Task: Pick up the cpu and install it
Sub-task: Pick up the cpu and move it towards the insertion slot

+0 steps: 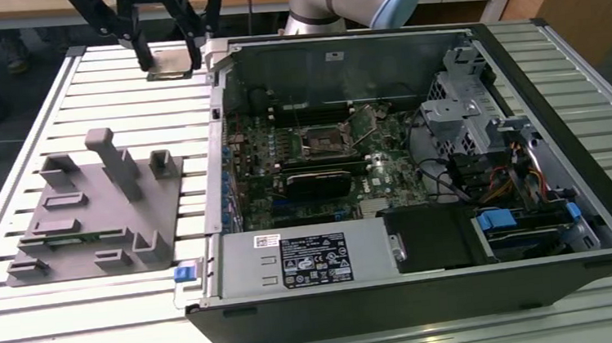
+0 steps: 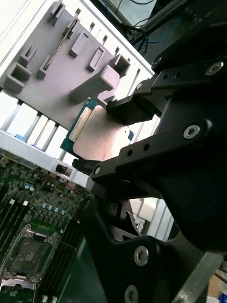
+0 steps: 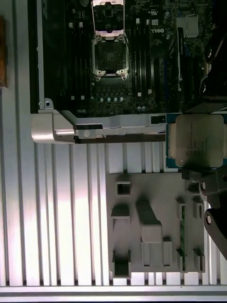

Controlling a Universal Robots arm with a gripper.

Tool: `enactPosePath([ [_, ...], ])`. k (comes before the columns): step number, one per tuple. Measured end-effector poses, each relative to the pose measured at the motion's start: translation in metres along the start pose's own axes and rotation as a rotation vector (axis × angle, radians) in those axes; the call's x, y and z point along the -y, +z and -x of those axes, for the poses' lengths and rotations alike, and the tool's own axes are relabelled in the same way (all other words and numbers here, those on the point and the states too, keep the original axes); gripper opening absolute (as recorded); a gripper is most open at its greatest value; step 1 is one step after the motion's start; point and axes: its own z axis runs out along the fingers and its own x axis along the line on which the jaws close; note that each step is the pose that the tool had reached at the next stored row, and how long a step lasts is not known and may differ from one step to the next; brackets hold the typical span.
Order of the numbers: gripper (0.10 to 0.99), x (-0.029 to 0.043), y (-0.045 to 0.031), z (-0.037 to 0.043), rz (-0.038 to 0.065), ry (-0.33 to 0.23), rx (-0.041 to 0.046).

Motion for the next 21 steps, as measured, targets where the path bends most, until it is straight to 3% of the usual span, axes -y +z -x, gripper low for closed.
enactPosePath([
  [12, 0.541, -0.0015, 0.0003, 0.0303, 0.000, 0.000, -0.0018],
  [16, 0.541, -0.0018, 0.0021, 0.0365, 0.000, 0.000, -0.0015],
  [21, 0.541, -0.0021, 0.0072, 0.0423, 0.000, -0.001, 0.0092],
])
